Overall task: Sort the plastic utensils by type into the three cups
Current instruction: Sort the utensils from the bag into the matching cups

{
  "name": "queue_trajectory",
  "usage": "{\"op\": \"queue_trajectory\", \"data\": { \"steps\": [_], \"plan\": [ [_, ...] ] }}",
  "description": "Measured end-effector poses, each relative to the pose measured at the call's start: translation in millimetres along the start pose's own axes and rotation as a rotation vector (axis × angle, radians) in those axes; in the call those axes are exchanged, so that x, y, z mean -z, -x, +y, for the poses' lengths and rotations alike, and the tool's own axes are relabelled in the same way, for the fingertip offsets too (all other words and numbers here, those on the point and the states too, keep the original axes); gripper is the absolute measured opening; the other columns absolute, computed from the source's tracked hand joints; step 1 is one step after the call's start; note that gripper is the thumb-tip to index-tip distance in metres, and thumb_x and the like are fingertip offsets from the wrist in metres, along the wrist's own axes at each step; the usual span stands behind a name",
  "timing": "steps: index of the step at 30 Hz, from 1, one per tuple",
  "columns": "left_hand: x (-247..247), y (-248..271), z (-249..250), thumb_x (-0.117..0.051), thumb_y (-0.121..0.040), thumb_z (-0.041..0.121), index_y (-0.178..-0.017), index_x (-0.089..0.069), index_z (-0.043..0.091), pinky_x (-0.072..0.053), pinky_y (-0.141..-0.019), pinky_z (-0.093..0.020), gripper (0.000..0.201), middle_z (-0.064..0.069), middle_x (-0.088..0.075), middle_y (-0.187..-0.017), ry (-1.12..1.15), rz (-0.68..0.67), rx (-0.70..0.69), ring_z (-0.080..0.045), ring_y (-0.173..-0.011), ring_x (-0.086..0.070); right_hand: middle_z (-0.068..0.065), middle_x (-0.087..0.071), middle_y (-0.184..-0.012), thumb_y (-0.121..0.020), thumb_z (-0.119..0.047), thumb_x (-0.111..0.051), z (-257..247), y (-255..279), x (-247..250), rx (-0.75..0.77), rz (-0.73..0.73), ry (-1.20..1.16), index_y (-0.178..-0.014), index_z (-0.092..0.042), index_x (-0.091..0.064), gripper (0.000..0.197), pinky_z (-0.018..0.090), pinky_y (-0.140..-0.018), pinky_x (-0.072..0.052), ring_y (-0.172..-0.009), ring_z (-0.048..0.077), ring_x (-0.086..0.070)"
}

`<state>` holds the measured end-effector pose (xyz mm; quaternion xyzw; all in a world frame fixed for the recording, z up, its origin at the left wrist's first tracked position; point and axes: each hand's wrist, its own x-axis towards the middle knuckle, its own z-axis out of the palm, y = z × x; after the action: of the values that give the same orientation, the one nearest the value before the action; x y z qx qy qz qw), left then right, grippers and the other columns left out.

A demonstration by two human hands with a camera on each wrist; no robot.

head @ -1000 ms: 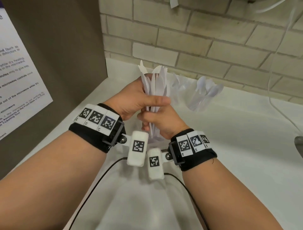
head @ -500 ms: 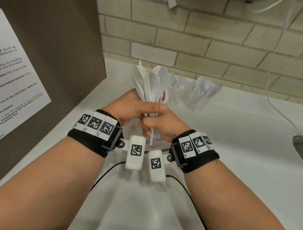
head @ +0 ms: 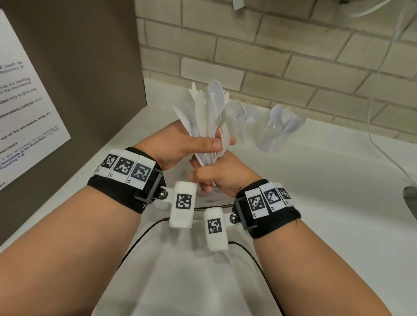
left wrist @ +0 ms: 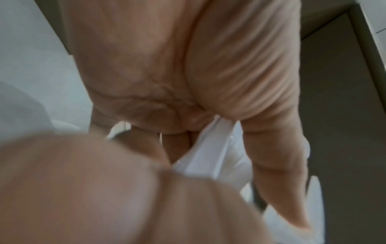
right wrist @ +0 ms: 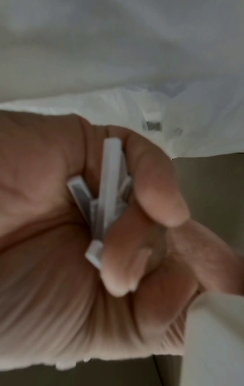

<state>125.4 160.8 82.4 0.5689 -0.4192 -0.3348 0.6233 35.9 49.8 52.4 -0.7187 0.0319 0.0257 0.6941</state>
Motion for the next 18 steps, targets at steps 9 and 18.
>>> {"op": "queue_trajectory", "data": {
  "steps": [9,18],
  "plan": [
    [1.2,1.4,-1.5,-0.077,-0.066,0.021,-0.113,-0.054,-0.011,-0.052,-0.093,-0.035,0.061,-0.012,-0.072,-0.106,0.033,0.003,0.0,-0.024,-0.111,-0.064,0.007,-0.034,-0.05,-0.07,0.012,-0.056,-1.3,-0.9,-3.9,-0.024,-0.021,-0.049,-0.058,-0.006,-0.043,0.025,0.027,-0.046,-0.041,-0.033,0.016,-0.038],
    [3.5,1.6,-0.5,-0.083,-0.063,0.018,-0.108,-0.065,0.011,-0.053,-0.083,-0.03,0.049,-0.009,-0.07,-0.101,0.103,-0.039,-0.043,-0.024,-0.102,-0.067,0.006,-0.032,-0.046,-0.063,0.007,-0.053,-3.5,0.0,-6.8,-0.032,-0.01,-0.05,-0.058,-0.004,-0.043,0.016,0.026,-0.045,-0.038,-0.032,0.014,-0.034]
  ]
}}
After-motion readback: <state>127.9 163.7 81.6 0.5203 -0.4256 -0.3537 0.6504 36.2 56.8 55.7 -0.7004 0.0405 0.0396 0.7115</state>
